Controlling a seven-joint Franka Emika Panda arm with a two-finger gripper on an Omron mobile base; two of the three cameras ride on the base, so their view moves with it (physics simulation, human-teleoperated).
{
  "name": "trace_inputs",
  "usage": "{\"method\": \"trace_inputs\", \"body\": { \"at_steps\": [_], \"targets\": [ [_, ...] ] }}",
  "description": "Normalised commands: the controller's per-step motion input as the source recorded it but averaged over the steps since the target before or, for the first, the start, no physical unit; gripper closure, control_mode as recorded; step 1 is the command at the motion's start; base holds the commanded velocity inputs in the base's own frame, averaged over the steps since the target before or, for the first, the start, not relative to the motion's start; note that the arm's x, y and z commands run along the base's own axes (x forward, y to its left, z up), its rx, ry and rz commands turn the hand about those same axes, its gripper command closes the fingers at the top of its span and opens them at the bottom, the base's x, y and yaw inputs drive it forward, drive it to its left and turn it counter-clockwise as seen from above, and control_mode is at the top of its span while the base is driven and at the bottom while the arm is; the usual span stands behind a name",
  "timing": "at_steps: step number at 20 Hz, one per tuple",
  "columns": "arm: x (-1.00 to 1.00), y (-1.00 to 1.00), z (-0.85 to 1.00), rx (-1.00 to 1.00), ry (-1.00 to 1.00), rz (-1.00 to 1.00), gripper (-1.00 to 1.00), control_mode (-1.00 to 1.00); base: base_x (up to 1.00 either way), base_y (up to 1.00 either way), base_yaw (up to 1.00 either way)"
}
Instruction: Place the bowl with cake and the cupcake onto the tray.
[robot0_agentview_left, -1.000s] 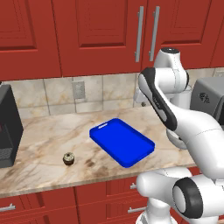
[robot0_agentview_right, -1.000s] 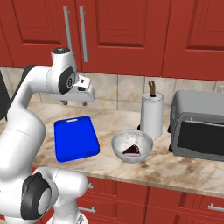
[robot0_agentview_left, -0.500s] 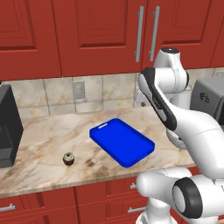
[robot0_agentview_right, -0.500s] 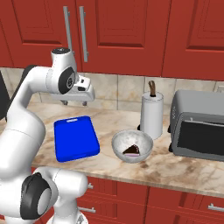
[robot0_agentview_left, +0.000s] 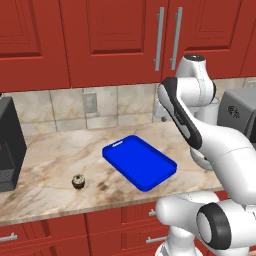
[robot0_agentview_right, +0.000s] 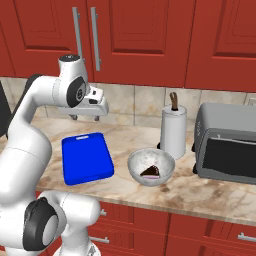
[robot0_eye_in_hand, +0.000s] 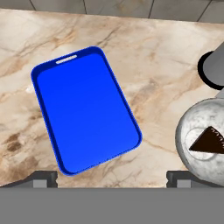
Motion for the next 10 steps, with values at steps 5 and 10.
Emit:
{"method": "trace_inputs", "body": {
  "at_steps": [5,10],
  "targets": [
    [0.0,0.0,0.0,0.0,0.0,0.0,-1.0,-1.0,0.0,0.0,0.0],
    [0.0,0.0,0.0,0.0,0.0,0.0,-1.0,-1.0,0.0,0.0,0.0]
  ]
}}
